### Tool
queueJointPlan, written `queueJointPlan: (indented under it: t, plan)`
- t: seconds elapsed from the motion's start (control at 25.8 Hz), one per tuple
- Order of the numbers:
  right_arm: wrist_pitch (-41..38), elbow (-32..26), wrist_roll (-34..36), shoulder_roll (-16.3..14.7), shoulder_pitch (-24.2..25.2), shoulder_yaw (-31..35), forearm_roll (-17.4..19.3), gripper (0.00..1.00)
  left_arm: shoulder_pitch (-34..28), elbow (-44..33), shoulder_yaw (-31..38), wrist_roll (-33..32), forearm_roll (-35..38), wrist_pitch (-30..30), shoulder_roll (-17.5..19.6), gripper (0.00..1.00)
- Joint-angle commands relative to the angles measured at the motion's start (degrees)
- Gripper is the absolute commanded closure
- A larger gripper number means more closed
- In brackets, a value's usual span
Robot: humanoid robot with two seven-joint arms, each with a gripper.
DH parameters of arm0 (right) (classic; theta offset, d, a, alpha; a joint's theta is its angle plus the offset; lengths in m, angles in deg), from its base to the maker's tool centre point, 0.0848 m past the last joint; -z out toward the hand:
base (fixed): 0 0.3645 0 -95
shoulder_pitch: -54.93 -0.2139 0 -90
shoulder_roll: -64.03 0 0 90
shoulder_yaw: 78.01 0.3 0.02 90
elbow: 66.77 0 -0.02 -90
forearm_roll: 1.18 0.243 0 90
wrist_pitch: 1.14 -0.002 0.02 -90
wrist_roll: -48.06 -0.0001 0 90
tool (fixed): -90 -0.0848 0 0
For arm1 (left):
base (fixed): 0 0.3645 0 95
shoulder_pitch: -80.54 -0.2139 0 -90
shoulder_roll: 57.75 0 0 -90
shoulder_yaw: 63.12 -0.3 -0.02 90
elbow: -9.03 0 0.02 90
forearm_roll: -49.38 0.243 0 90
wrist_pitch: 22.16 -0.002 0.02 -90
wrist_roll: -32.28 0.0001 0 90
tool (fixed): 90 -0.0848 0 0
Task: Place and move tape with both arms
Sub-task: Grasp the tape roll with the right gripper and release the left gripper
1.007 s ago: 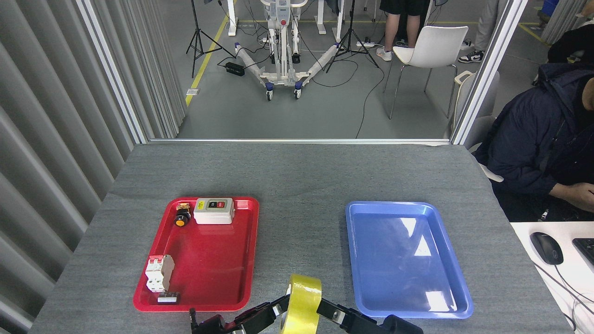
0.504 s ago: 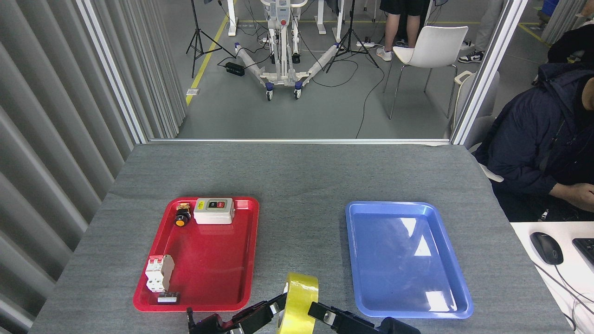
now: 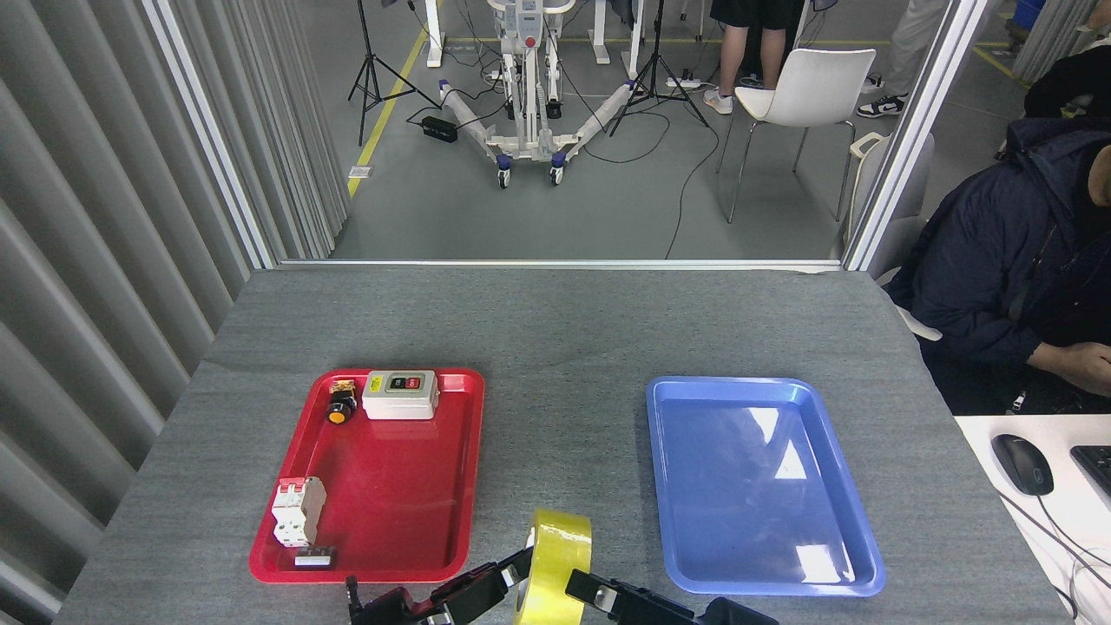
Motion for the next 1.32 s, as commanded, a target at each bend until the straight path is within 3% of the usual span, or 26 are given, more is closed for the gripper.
queueJointPlan:
  t: [0.0,0.39,0.7,0.81,0.93,0.97,1.01,1.12,1.16,1.28]
  plan:
    - [0.0,0.0,0.0,-0.1,0.0,0.1,0.0,0.64,0.0,0.1,0.0,0.0,0.1,0.0,0.0,1.00]
    - [0.0,0.1,0.1,-0.1,0.0,0.2,-0.1,0.82,0.2,1.0,0.4,0.2,0.3,0.0,-0.2,1.00]
    - [-0.2,0.1,0.1,-0.2,0.0,0.3,-0.2,0.86,0.4,1.7,0.5,0.2,0.3,0.0,-0.2,1.00]
    - [-0.3,0.1,0.1,-0.2,0.0,0.3,-0.2,0.86,0.4,2.1,0.8,0.2,0.3,0.0,-0.2,0.94]
    - [-0.5,0.1,0.1,-0.2,0.0,0.3,-0.2,0.86,0.6,2.7,1.9,0.5,0.2,0.0,-0.3,0.83]
    - [-0.9,0.1,0.1,-0.2,0.0,0.3,-0.2,0.86,1.0,3.1,2.1,0.5,0.2,0.0,-0.3,0.76]
    - [-1.1,0.1,0.1,-0.2,0.1,0.3,-0.2,0.86,1.2,3.5,2.1,0.6,0.1,0.0,-0.3,0.62]
    - [-1.6,0.1,0.1,-0.3,0.1,0.3,-0.2,0.86,1.4,3.6,2.2,0.6,-0.5,0.0,0.0,0.46]
    - [-1.6,0.2,0.1,-0.3,0.1,0.3,-0.2,0.86,1.4,3.5,2.2,0.6,-1.0,0.0,0.0,0.03]
    - [-1.7,0.4,0.1,-0.3,0.1,0.4,-0.2,0.86,1.8,3.8,2.3,0.8,-3.4,0.0,0.3,0.00]
